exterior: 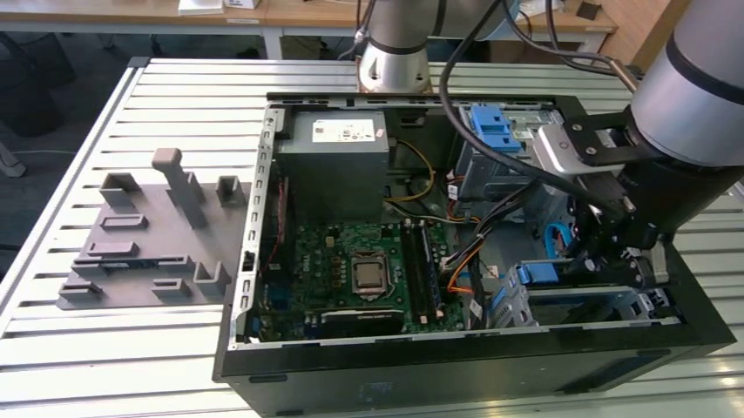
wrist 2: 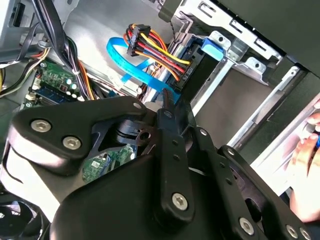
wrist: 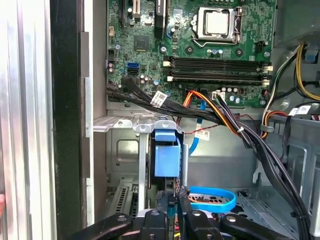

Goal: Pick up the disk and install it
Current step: 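Insert the second disk wire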

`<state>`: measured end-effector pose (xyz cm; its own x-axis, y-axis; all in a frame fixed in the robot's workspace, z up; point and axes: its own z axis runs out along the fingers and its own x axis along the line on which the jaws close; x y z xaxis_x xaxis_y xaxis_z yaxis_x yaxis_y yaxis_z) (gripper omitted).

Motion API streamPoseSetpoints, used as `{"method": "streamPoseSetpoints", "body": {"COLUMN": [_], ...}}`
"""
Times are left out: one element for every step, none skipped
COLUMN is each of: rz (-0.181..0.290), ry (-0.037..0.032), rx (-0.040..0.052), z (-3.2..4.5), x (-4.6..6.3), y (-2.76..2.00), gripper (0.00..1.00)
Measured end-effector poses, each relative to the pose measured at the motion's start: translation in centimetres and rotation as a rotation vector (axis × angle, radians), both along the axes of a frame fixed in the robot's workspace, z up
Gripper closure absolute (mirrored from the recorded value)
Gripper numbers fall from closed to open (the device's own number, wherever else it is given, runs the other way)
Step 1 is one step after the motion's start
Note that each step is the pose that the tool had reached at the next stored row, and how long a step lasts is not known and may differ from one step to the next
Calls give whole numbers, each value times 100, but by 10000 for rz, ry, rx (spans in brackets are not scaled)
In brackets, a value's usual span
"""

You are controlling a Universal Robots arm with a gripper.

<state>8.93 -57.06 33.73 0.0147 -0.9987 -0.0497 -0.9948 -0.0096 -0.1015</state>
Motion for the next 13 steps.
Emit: {"method": "streamPoseSetpoints", "body": {"rz": [0,0,0,0,0,0,0,0,0,0,0,0,0], "ry": [1,2,2,3,3,3,3,4,3,4,4,3,4], "rx": [-1,-1,-1,-1,2,4,3,1,-1,-1,0,0,0], "z": [14,29,41,48,51,52,53,55,56,56,56,56,57], "x": [0,0,0,0,0,0,0,0,0,0,0,0,0], "y": [0,0,0,0,0,0,0,0,0,0,0,0,0], "gripper": [78,84,84,84,89,89,89,89,89,89,89,89,89]}}
